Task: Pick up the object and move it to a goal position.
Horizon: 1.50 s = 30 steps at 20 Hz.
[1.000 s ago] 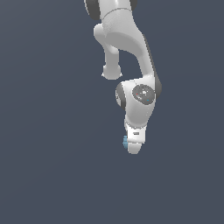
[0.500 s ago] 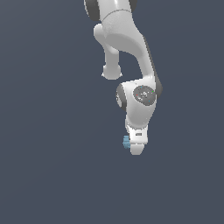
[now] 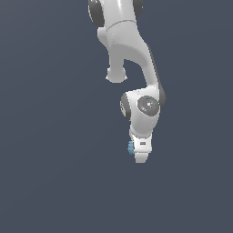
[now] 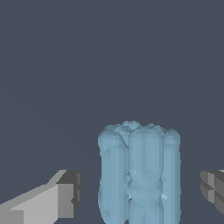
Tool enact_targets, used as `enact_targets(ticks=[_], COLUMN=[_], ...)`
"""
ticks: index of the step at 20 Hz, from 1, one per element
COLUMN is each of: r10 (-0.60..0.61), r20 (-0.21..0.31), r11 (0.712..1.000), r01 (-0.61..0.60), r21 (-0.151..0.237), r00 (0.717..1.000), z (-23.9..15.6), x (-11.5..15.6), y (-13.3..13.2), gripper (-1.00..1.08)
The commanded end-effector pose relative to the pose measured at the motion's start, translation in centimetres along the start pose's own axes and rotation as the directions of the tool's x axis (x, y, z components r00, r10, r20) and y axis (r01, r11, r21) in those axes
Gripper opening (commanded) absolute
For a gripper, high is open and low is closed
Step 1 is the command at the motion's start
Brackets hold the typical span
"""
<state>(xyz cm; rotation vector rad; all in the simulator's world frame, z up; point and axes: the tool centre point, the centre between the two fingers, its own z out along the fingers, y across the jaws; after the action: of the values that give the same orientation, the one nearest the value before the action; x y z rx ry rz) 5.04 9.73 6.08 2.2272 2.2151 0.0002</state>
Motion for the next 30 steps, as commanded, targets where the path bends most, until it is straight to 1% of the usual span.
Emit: enact_targets(ticks=[1, 7, 8, 21, 26, 30], r10=[-0.002, -0.002, -0.002, -0.002, -0.002, -0.002], r20=[0.000, 0.000, 0.000, 0.000, 0.000, 0.000], r11=[1.000, 1.000, 1.000, 1.000, 1.000, 1.000], r01=[0.002, 0.002, 0.002, 0.002, 0.002, 0.002], r21=[0.001, 0.000, 0.000, 0.000, 0.000, 0.000], r00=[1.000, 1.000, 1.000, 1.000, 1.000, 1.000], z=[1.3, 2.2, 2.2, 2.1, 1.6, 0.9], x=[0.0, 0.0, 0.0, -0.3, -2.3, -5.3], y=[-0.1, 0.1, 0.1, 0.0, -0.4, -1.1], gripper=[1.00, 1.00, -1.00, -1.00, -1.00, -1.00])
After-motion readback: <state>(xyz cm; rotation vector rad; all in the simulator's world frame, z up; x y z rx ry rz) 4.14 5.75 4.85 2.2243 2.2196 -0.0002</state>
